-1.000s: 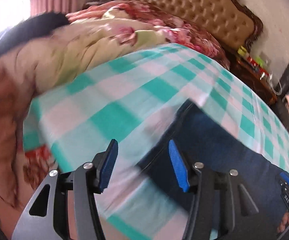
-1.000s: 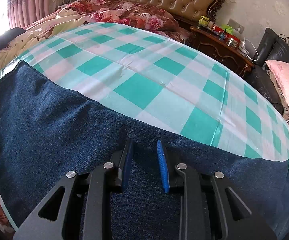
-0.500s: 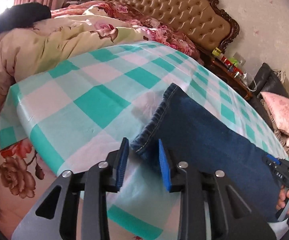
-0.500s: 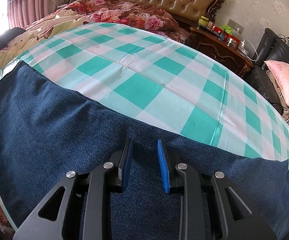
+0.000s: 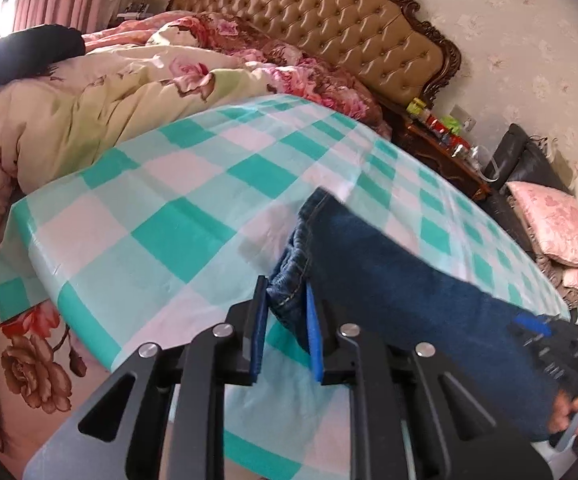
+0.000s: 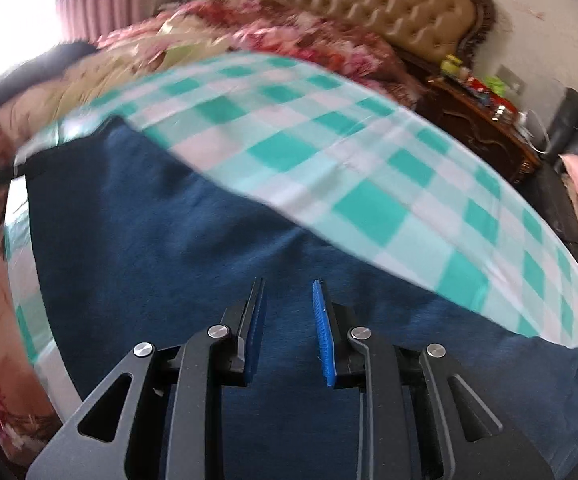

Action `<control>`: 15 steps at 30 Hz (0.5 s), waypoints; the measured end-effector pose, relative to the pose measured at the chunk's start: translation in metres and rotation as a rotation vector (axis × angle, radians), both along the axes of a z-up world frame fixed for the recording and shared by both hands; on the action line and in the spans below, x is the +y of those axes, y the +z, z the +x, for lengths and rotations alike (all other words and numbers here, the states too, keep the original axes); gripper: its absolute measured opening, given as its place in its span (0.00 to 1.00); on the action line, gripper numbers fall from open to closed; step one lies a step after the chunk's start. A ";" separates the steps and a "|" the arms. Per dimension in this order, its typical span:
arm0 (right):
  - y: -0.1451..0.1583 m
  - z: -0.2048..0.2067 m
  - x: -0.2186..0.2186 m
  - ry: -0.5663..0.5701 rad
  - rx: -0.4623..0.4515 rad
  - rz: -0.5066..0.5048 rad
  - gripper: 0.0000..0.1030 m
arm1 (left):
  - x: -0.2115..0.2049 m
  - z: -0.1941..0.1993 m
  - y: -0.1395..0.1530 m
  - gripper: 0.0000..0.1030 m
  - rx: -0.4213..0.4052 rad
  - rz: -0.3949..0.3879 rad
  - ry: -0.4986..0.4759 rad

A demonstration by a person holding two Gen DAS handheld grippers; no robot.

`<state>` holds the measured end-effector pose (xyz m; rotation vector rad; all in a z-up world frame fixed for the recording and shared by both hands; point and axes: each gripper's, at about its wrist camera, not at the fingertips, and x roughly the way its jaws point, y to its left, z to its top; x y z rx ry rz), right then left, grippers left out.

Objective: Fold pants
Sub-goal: 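Lift the leg hem with the left tool and carry it toward the waistband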

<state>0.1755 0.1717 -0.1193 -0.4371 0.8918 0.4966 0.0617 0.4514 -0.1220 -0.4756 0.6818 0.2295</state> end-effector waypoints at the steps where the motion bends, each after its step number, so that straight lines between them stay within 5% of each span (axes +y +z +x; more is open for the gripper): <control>1: -0.006 0.000 0.004 0.001 0.011 -0.023 0.20 | 0.000 0.001 0.002 0.17 -0.006 -0.008 -0.004; 8: -0.018 0.001 0.006 -0.012 0.038 -0.040 0.19 | 0.009 0.003 0.000 0.49 -0.016 -0.111 0.021; 15: -0.019 0.000 0.006 -0.008 0.037 -0.042 0.19 | 0.027 -0.010 -0.009 0.48 0.008 -0.128 0.082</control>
